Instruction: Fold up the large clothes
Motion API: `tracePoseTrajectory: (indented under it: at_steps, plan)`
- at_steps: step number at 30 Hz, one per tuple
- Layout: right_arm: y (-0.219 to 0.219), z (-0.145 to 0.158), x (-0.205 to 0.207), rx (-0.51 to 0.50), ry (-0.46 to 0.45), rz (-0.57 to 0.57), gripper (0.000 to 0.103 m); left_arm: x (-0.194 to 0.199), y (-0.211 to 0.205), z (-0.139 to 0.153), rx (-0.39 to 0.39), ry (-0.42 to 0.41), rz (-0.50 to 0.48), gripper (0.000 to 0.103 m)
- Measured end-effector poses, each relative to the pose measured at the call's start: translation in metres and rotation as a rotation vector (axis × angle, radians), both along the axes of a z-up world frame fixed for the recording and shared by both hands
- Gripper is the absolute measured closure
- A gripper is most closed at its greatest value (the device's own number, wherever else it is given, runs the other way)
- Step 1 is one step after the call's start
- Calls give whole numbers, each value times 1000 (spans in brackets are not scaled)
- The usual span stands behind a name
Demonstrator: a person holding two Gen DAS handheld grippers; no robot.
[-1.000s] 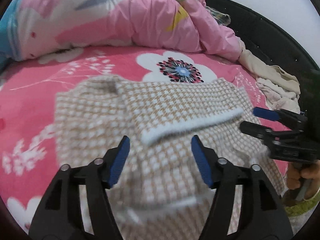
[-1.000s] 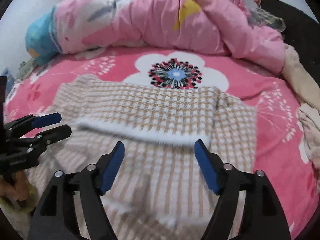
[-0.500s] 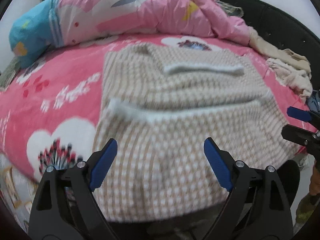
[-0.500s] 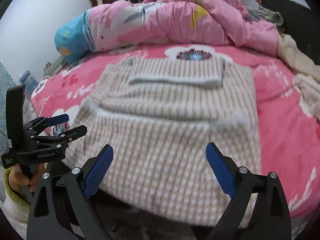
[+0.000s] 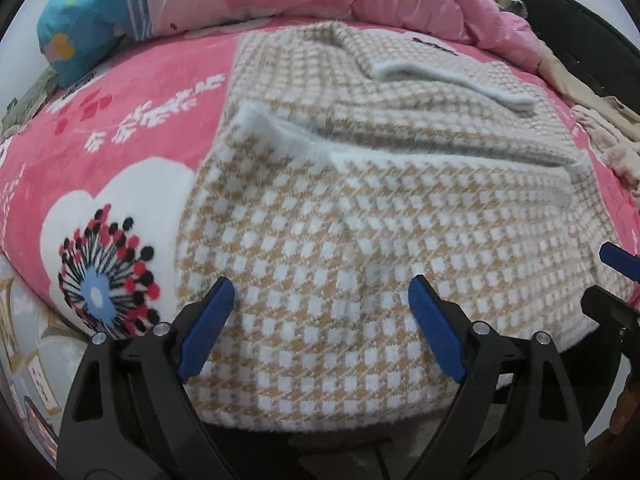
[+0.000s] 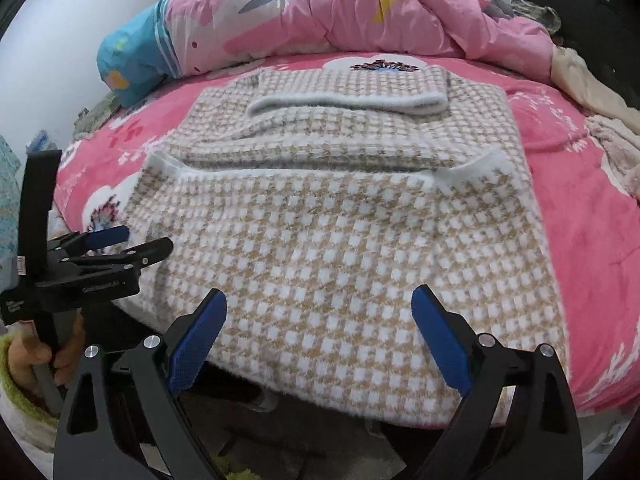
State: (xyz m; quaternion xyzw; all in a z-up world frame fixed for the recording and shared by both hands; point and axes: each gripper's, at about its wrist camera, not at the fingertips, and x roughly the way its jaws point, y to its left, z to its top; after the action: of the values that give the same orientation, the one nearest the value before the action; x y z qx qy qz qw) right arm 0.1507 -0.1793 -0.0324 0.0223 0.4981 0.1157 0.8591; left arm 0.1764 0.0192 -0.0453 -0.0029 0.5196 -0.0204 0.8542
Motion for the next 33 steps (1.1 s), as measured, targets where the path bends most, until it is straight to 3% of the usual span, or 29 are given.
tracePoseTrajectory:
  at_steps: [3,5,20,33]
  plan:
    - [4,-25,7,-56,45,6,12,-3,-3,-4,23,-12,9,14]
    - [2,-33,6,-40,40,9,12,-3,-5,-6,28,-8,14,13]
    - [11,0,12,-61,-22,15,12,-4,-4,-11,38,-20,42,8]
    - [20,-28,32,-57,4,21,12,-2,-5,-10,46,-20,39,8]
